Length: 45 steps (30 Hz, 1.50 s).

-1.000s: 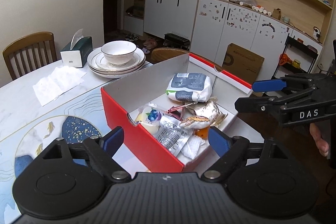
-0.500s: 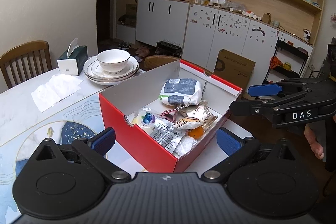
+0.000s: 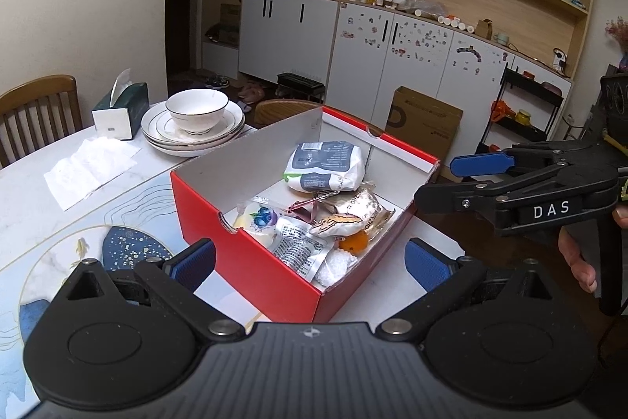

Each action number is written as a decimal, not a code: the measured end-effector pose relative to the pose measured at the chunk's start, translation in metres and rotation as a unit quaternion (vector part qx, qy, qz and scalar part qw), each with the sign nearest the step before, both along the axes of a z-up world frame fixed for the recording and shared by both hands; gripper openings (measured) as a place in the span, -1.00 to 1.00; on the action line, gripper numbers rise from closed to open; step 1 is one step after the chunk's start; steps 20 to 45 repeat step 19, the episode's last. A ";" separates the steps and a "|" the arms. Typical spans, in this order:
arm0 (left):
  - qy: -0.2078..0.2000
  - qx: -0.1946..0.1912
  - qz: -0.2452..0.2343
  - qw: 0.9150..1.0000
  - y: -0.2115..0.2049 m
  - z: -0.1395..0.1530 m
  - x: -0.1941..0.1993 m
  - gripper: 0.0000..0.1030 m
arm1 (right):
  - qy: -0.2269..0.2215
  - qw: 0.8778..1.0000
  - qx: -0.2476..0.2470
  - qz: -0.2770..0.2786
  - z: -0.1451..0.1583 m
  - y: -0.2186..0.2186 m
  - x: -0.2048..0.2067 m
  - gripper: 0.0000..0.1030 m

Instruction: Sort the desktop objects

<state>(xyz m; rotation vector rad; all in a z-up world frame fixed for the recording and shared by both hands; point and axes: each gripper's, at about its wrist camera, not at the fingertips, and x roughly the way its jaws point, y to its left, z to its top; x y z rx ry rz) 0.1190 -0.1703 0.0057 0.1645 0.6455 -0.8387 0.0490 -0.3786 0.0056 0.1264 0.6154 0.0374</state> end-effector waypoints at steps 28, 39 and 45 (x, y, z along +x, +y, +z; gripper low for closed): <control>0.000 0.004 0.003 1.000 0.002 -0.002 0.006 1.00 | 0.008 1.000 0.004 0.001 0.000 0.001 0.009 0.59; 0.000 0.004 0.003 1.000 0.002 -0.002 0.006 1.00 | 0.008 1.000 0.004 0.001 0.000 0.001 0.009 0.59; 0.000 0.004 0.003 1.000 0.002 -0.002 0.006 1.00 | 0.008 1.000 0.004 0.001 0.000 0.001 0.009 0.59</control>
